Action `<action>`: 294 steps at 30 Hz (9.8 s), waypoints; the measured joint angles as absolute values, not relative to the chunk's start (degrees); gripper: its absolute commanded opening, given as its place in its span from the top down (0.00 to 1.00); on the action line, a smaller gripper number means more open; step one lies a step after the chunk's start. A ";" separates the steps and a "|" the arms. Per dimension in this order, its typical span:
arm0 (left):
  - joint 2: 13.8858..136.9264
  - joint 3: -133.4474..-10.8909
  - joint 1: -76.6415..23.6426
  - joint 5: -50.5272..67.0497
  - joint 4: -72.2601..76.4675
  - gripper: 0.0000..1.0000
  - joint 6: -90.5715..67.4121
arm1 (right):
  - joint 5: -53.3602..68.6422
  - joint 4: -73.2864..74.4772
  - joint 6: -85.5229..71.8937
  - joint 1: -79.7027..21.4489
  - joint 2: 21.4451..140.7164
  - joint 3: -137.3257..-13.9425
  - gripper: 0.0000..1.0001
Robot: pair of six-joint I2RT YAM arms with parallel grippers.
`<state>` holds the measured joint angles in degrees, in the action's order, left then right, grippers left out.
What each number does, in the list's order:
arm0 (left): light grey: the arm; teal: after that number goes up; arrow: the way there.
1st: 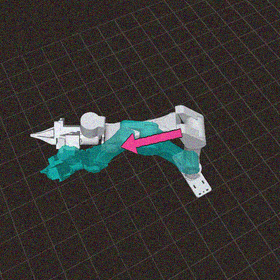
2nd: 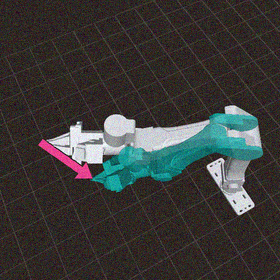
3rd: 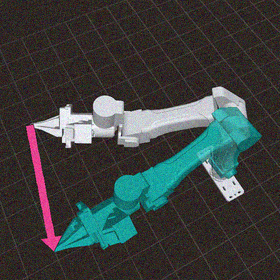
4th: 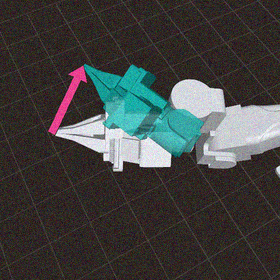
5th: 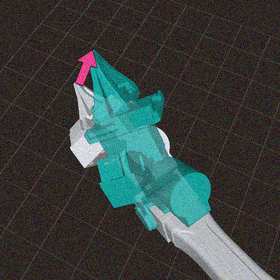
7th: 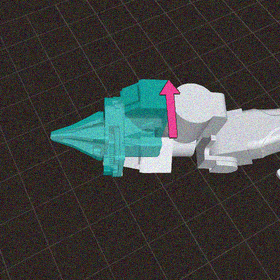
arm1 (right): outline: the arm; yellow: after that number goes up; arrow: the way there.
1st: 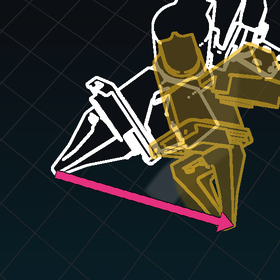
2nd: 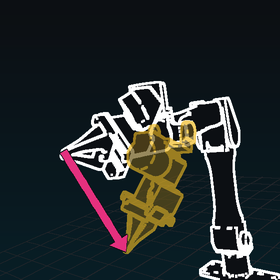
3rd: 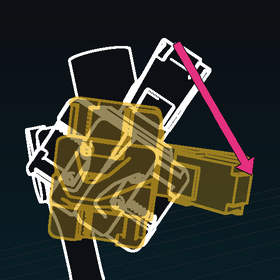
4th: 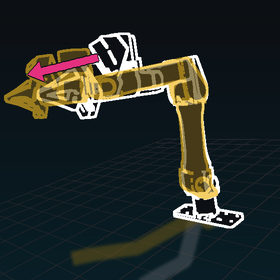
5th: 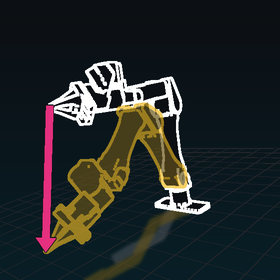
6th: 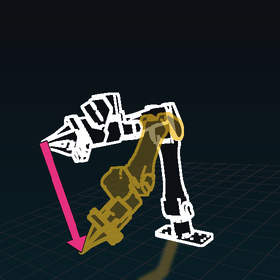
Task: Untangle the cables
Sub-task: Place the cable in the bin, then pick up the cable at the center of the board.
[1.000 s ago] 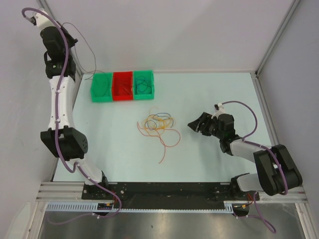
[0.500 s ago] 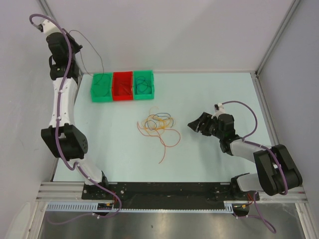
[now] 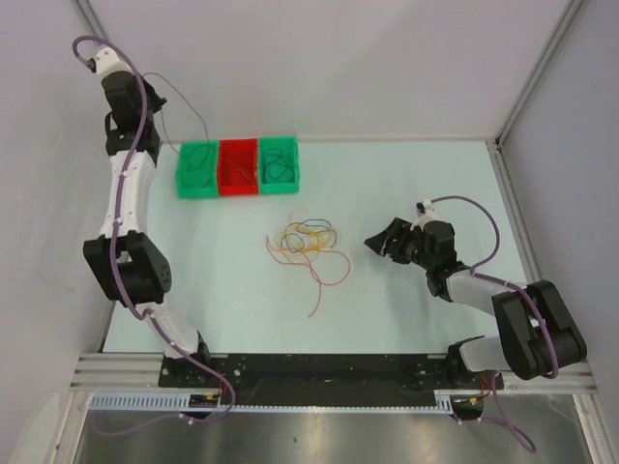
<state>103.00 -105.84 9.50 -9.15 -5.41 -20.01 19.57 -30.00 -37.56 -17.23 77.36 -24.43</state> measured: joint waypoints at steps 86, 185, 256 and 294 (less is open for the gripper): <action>111.53 -82.89 7.81 -12.01 -7.42 1.00 -33.95 | 20.99 -30.57 -37.95 -16.38 78.50 -24.45 0.26; 68.29 -48.73 -14.06 -5.28 -12.29 0.45 -28.62 | 21.93 -31.09 -38.81 -15.64 79.18 -24.45 0.26; 57.56 -77.10 -26.87 15.14 -6.33 1.00 -19.00 | 21.87 -30.24 -38.85 -15.64 79.18 -24.45 0.26; 54.70 -49.80 -27.00 31.33 5.54 1.00 -27.03 | 35.16 -15.18 -27.00 -31.59 59.22 -42.41 0.21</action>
